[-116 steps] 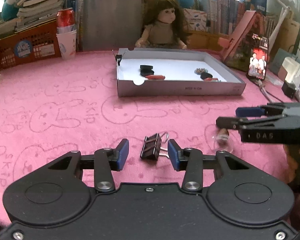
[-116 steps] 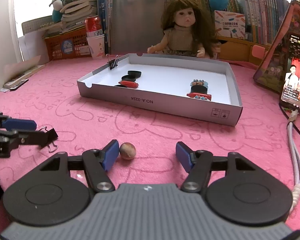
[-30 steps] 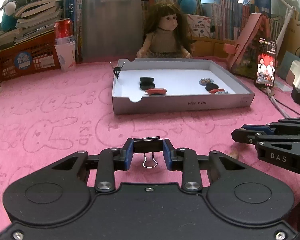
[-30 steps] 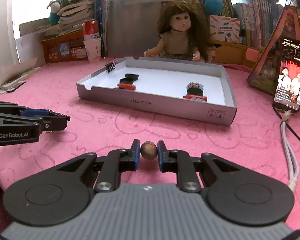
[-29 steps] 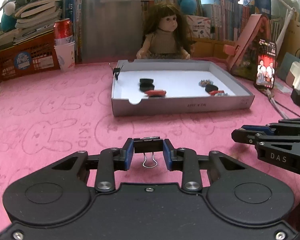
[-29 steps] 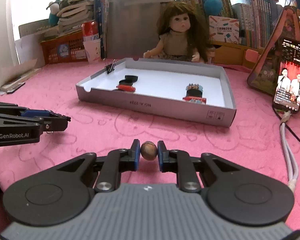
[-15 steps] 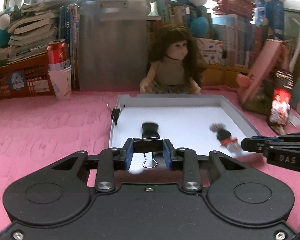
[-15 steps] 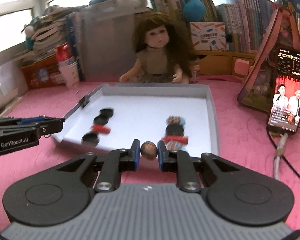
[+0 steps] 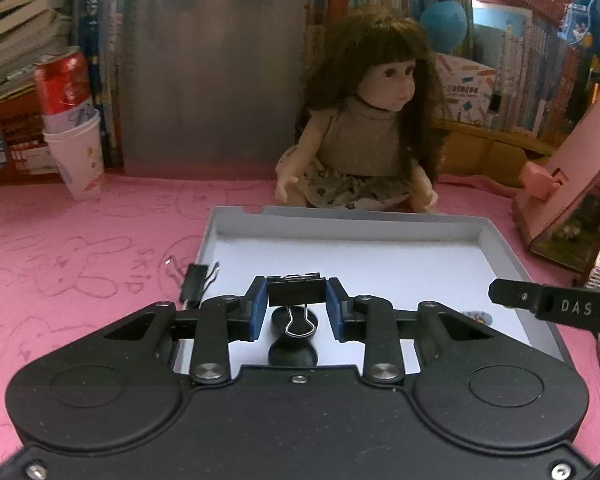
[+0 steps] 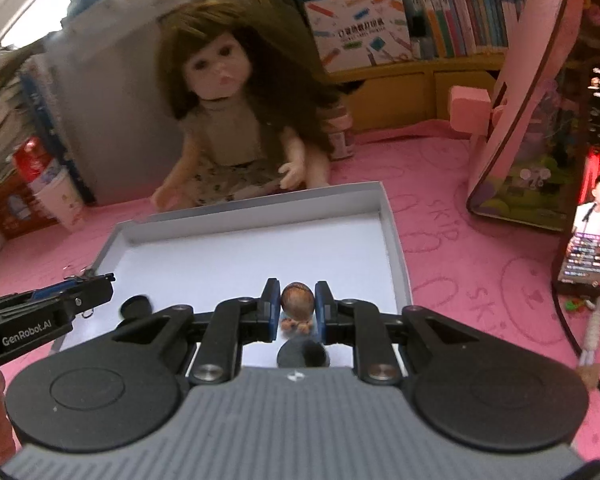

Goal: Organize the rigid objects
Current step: 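Carry the binder clip and walnut in both tools over the tray, then open the left tool to drop the clip while the right tool releases the walnut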

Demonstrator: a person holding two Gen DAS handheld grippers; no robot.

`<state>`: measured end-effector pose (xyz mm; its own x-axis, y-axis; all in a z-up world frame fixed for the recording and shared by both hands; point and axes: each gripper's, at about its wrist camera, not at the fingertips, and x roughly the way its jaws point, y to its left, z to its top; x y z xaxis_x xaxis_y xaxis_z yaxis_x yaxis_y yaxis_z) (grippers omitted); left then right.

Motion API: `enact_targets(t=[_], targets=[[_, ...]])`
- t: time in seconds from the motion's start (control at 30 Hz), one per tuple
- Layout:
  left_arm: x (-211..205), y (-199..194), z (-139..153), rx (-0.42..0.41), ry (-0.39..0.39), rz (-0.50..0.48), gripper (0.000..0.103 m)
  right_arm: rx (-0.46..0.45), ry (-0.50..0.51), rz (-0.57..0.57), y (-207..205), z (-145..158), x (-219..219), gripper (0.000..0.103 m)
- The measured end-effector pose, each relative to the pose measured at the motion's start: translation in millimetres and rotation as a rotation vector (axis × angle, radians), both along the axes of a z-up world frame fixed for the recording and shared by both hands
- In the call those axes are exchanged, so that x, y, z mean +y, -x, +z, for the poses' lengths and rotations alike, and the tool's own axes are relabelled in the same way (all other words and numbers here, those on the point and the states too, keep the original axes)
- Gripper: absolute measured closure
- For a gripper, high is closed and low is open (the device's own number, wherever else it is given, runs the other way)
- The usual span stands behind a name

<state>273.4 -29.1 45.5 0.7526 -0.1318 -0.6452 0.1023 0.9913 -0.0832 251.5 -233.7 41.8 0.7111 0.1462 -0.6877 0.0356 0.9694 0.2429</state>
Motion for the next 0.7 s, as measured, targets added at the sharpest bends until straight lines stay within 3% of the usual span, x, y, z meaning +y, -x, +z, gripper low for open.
enact_targets(t=[0.33, 0.7], targets=[[-14, -33, -21, 0.026, -0.079, 0.025, 0.074, 0.025, 0.01, -0.005, -25, -12, 3, 0.08], [-19, -40, -43, 0.052, -0.103, 0.021, 0.074, 0.05, 0.04, 0.004, -34, -23, 7, 0.08]])
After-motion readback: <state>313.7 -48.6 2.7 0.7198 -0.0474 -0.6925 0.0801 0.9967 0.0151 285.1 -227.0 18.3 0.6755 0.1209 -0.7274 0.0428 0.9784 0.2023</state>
